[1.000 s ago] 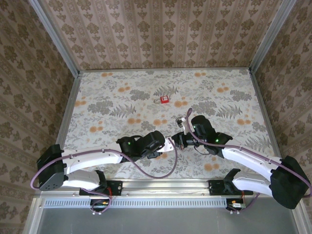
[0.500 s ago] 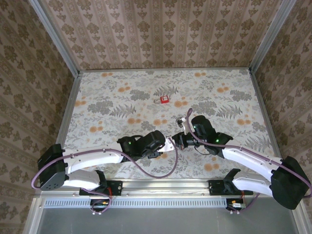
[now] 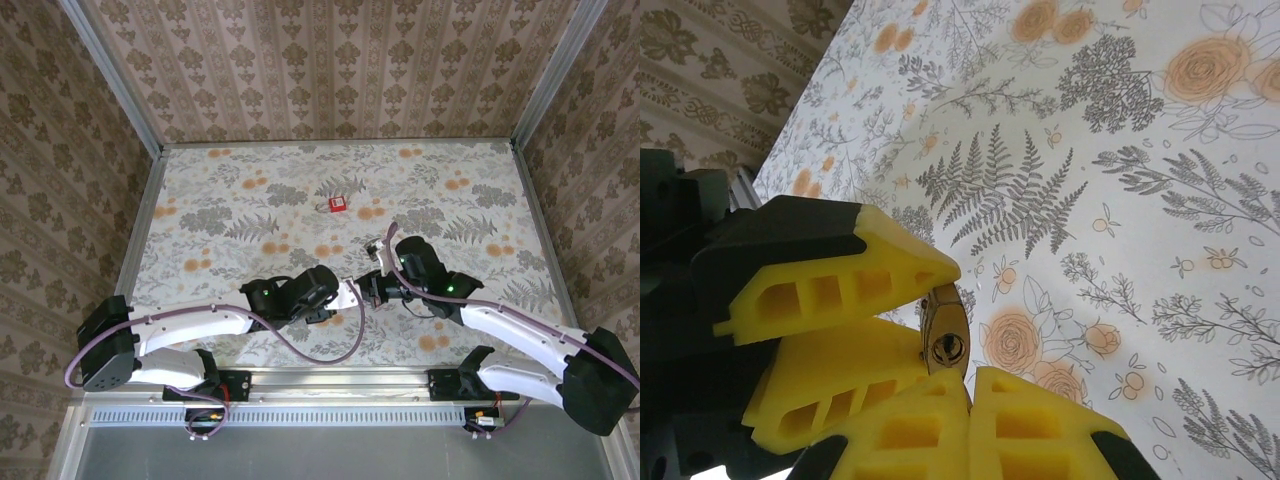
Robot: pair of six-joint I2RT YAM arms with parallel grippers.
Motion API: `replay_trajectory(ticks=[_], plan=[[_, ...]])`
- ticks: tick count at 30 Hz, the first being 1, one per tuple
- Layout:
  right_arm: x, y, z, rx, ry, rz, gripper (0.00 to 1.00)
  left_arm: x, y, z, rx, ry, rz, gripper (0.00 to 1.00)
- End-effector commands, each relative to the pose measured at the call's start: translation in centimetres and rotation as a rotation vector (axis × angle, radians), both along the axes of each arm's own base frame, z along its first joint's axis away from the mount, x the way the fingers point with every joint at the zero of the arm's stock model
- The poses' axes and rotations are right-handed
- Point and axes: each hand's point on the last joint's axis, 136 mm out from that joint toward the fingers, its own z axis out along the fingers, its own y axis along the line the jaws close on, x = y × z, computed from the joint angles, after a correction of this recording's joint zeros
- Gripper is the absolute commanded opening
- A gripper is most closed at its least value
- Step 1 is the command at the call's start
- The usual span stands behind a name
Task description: Unlock with the key
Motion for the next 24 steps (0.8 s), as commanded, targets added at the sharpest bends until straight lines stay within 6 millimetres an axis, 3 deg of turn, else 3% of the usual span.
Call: replay_trajectory(ticks=[1,9,24], plan=[[-0.9,-0.1,-0.2,-0.024,0.011,0.036,0.0,-0.2,-6.1,8.9,-0.411,-0.067,-0.096,0.11],[-0.4,-1.6,0.2,-0.059,-0.01,-0.02,0.0,0.2,-5.5,6.3,-0.348,-0.064,-0.07,0.11],[0.1,-2.6,1.6,-0.081,-0.048,-0.068,0.0,0.3,-5.2,4.9,-0.311,-0.053,-0.053,0.11]])
